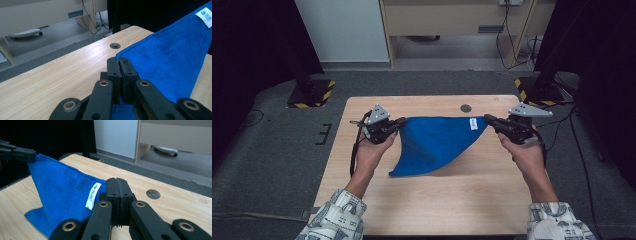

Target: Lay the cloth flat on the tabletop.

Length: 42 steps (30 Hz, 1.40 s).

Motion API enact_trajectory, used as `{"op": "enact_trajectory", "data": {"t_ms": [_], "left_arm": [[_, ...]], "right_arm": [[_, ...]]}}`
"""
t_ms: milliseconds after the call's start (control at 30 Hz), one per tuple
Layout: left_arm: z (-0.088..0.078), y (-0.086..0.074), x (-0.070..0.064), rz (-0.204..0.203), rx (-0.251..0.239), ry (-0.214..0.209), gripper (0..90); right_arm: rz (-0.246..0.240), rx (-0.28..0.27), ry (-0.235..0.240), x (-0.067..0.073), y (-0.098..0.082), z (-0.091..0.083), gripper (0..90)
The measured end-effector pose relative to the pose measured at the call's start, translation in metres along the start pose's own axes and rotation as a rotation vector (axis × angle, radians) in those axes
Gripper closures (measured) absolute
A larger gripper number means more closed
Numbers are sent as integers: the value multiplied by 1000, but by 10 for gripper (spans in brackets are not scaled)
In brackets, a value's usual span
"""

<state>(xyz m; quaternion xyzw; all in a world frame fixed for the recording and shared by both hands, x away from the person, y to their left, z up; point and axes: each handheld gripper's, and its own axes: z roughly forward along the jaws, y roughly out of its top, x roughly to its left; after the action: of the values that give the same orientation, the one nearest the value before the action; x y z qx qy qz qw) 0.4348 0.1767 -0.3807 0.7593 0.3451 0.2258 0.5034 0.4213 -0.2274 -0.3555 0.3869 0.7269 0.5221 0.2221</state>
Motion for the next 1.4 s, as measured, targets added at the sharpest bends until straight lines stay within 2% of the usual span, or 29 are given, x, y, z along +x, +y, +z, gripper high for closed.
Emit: {"op": "enact_trajectory", "data": {"t_ms": [867,1033,1200,1300,1400], "left_arm": [[-20,21,-20,34,-38,-23,875],[-35,29,-30,67,-52,-33,875],[-58,42,-40,97,-72,-38,875],[-65,50,-40,96,-69,-37,875],[-56,56,-36,96,-32,-17,875]], "right_arm": [[-16,-63,-4,5,10,-36,899],[-35,-92,-4,12,17,-56,898],[-58,-119,-7,20,28,-82,899],[-62,-109,-8,22,34,-91,898],[-65,-61,-24,16,37,-79,898]]}}
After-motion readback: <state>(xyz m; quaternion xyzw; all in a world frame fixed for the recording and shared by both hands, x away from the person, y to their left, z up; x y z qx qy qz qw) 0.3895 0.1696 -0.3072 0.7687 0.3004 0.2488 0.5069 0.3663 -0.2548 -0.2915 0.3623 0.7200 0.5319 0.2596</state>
